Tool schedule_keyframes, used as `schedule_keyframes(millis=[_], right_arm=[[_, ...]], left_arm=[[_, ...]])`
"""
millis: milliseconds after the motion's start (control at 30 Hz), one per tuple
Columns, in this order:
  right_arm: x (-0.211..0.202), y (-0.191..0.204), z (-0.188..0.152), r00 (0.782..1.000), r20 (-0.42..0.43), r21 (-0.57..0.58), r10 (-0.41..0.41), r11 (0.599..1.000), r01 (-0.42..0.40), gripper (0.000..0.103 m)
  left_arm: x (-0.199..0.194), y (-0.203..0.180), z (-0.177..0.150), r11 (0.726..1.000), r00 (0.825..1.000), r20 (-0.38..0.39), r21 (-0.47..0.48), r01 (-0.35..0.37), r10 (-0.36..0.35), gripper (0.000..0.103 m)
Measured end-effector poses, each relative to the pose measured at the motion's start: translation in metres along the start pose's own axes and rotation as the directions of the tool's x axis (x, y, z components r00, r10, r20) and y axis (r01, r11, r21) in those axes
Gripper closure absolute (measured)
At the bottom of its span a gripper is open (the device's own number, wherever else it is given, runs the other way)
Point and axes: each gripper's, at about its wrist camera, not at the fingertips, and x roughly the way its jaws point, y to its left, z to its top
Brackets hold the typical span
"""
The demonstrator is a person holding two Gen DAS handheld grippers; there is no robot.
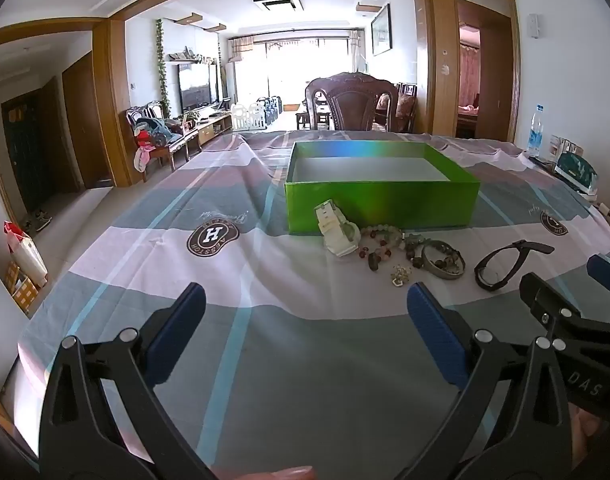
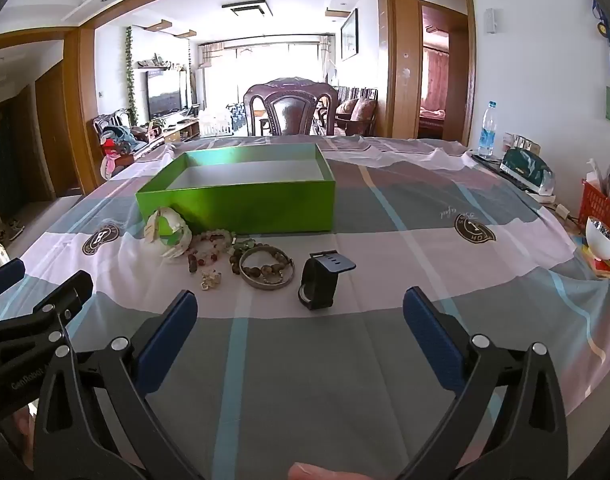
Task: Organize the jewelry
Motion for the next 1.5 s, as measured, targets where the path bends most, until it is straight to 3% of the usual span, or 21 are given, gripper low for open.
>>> schedule_keyframes(millis=[1500], right_arm=[[-0.0003, -0.0007, 0.0, 1.0, -0.002, 0.008, 0.007, 1.0, -0.007, 0.003]], left_arm=[[0.0003, -0.0002, 0.0, 1.0, 1.0, -0.005, 0.005, -0.002, 0.002, 0.004]])
